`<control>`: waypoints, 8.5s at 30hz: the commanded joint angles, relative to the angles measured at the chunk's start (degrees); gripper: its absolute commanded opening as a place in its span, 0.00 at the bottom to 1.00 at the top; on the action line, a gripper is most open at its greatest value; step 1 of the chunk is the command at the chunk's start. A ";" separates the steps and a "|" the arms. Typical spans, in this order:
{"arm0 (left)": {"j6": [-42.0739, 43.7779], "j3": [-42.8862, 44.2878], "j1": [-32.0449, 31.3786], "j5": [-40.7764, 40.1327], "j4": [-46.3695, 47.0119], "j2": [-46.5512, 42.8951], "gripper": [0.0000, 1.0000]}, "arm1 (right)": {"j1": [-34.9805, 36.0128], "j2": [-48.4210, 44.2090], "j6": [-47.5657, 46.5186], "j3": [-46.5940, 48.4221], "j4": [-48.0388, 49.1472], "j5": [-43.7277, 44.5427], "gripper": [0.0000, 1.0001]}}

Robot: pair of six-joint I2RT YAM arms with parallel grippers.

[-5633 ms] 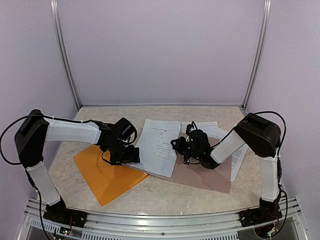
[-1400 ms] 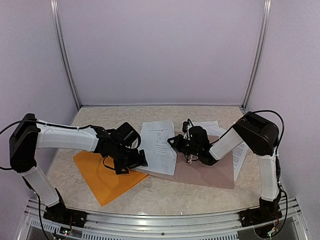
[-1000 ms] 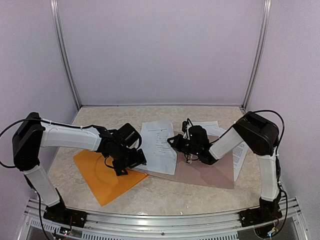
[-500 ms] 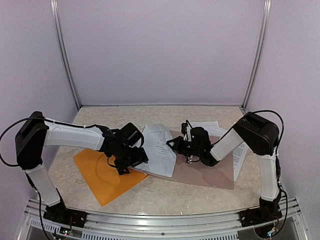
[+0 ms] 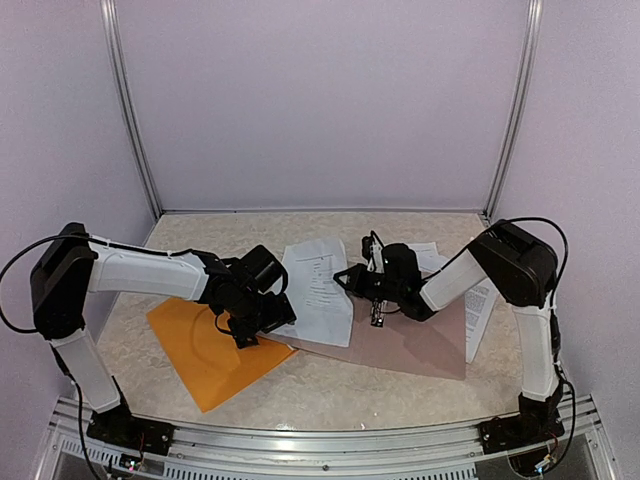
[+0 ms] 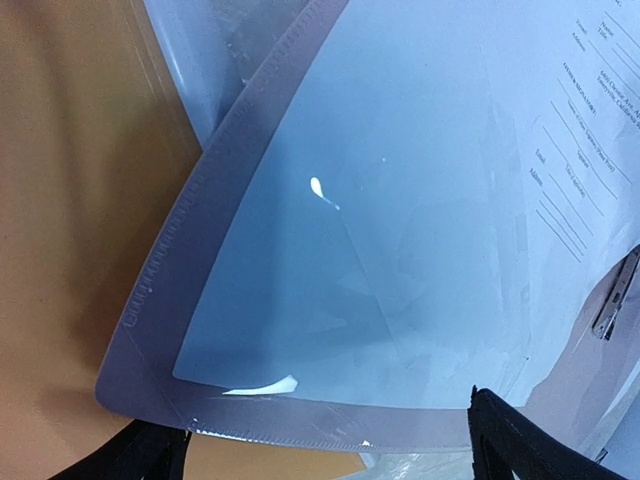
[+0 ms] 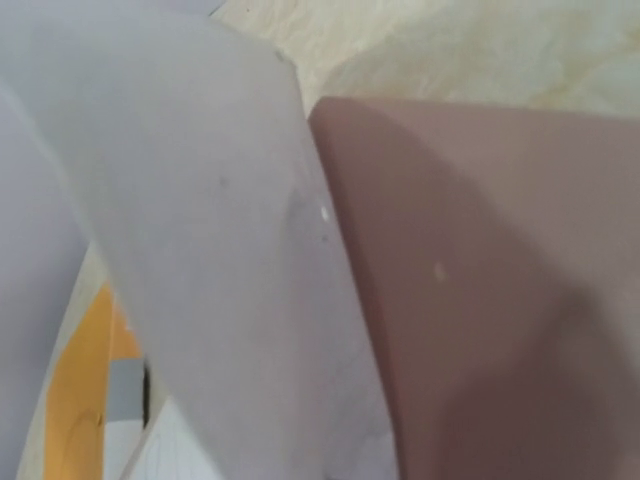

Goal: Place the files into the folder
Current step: Insert the folder to form pockets on the folder, then move the folder with some files to the center of the board, then open the spring clip on the folder.

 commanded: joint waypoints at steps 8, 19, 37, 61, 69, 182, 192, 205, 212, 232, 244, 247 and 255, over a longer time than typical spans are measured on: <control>0.71 -0.23 0.17 -2.31 -0.14 -1.04 0.94 | -0.25 1.93 -2.39 2.13 -4.64 -0.39 0.00; 1.13 -0.79 0.49 -1.97 0.43 -1.36 0.94 | 1.50 -0.20 -1.46 -1.15 -4.12 2.15 0.00; 1.07 -1.75 0.61 -2.79 0.48 -2.32 0.94 | 3.17 -1.49 -0.15 -3.60 -3.10 4.81 0.00; 1.50 -2.37 1.49 -2.45 1.53 -2.43 0.94 | 3.90 -0.26 -0.72 -2.31 -2.70 3.77 0.00; 1.68 -2.62 1.49 -2.99 0.98 -3.21 0.94 | 3.90 -0.48 -1.47 -1.32 -3.61 4.42 0.03; 34.23 6.82 27.91 31.67 4.63 3.93 0.00 | -0.04 -23.75 -33.79 -1.66 -51.38 22.55 0.61; 34.59 -4.74 27.90 22.24 -0.77 -8.15 0.00 | -0.09 -21.18 -42.42 2.67 -50.78 12.77 0.43; 35.37 -4.15 26.08 8.01 -1.46 -7.86 0.55 | -0.15 -14.17 -47.63 10.85 -53.15 -2.63 0.41; 38.16 2.22 21.71 5.39 -1.75 -9.67 0.78 | 0.92 -17.58 -44.56 5.14 -50.29 -3.53 0.36; 37.48 37.12 11.13 23.04 -0.17 24.28 0.45 | 5.92 -27.02 -24.03 -14.77 -31.84 -2.12 0.29; 38.34 49.57 6.70 26.96 -7.17 35.91 0.38 | 6.37 -29.19 -23.70 -17.86 -32.07 0.34 0.28; 38.68 50.89 5.75 26.81 -8.45 37.01 0.38 | 6.38 -29.41 -23.62 -18.47 -31.69 0.73 0.27; 37.54 51.82 4.76 24.21 -13.17 38.06 0.39 | 6.37 -29.54 -23.55 -19.32 -31.16 1.34 0.27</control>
